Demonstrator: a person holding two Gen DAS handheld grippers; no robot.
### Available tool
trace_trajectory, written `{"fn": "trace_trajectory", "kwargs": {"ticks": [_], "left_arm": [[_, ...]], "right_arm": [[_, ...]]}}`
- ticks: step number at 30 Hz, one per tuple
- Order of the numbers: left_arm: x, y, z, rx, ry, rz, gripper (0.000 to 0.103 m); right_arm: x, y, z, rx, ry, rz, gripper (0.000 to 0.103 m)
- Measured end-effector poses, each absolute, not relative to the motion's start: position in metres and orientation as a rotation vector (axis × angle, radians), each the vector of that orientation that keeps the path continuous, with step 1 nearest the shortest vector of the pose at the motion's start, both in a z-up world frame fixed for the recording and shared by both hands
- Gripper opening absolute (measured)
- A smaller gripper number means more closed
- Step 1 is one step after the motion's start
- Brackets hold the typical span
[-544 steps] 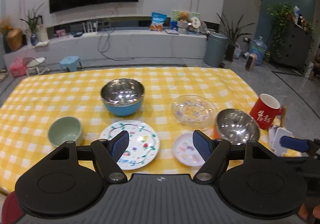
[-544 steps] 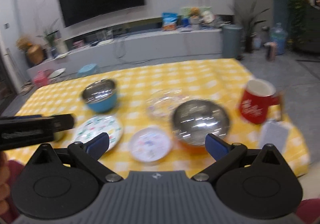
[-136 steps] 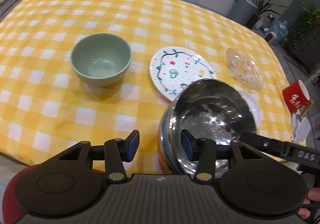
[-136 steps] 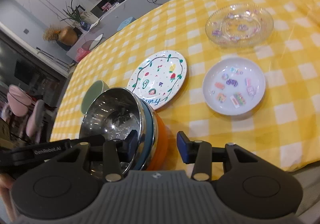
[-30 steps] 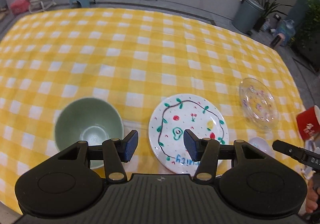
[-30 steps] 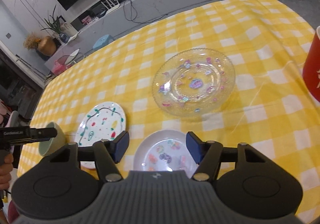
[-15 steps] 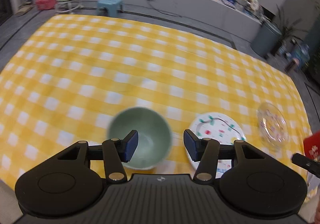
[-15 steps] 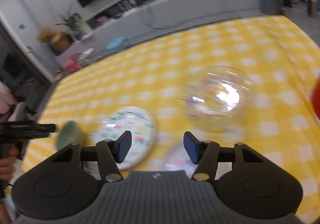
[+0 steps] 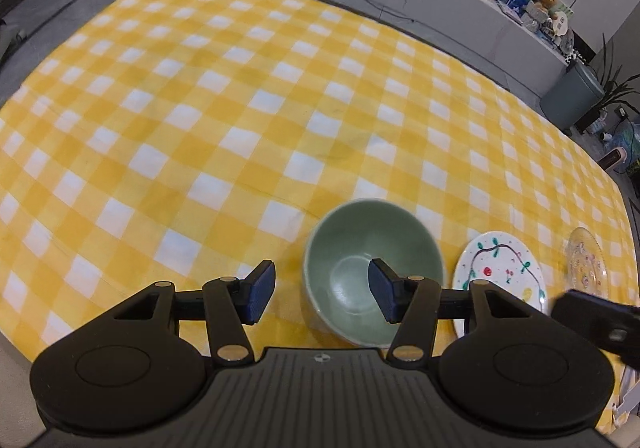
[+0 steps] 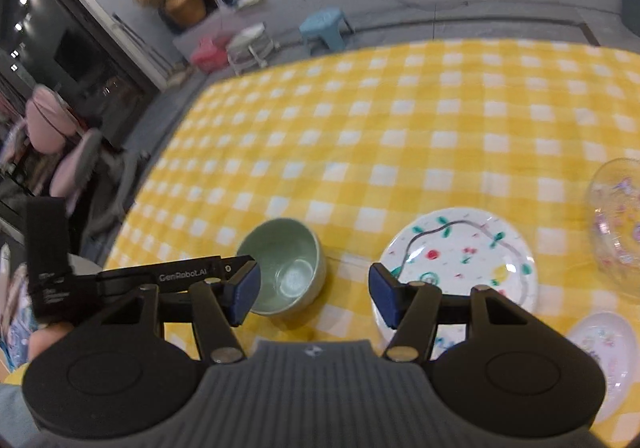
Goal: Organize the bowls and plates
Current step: 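Move both grippers to the rim of the pale green bowl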
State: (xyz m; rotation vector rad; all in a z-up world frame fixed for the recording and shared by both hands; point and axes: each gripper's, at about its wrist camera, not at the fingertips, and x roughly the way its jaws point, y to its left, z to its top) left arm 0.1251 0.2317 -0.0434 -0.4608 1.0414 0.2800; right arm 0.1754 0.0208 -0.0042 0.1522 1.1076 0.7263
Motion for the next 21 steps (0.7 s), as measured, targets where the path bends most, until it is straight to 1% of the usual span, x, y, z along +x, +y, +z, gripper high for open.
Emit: {"fn": "trace_trajectory", "kwargs": {"ticks": [6, 13, 14, 15, 19, 21], "left_arm": [[0.129, 0.241, -0.055, -0.508, 1.039, 0.302, 0.063], [0.133, 0.249, -0.068, -0.539, 1.075, 0.318, 0.062], [0.134, 0.25, -0.069, -0.55, 1.079, 0.316, 0.062], [0.134, 0.251, -0.071, -0.565, 1.083, 0.311, 0.062], [0.133, 0.258, -0.076, -0.646, 1.082, 0.291, 0.062], [0.132, 0.258, -0.077, -0.642, 1.084, 0.305, 0.06]], "right_arm": [[0.182, 0.062, -0.037, 0.087, 1.179, 0.712, 0.06], [0.187, 0.081, -0.053, 0.075, 1.198, 0.705, 0.059], [0.189, 0.082, -0.055, 0.085, 1.209, 0.708, 0.057], [0.191, 0.082, -0.057, 0.099, 1.221, 0.711, 0.053], [0.196, 0.086, -0.064, 0.108, 1.235, 0.697, 0.048], [0.197, 0.088, -0.068, 0.094, 1.233, 0.683, 0.042]]}}
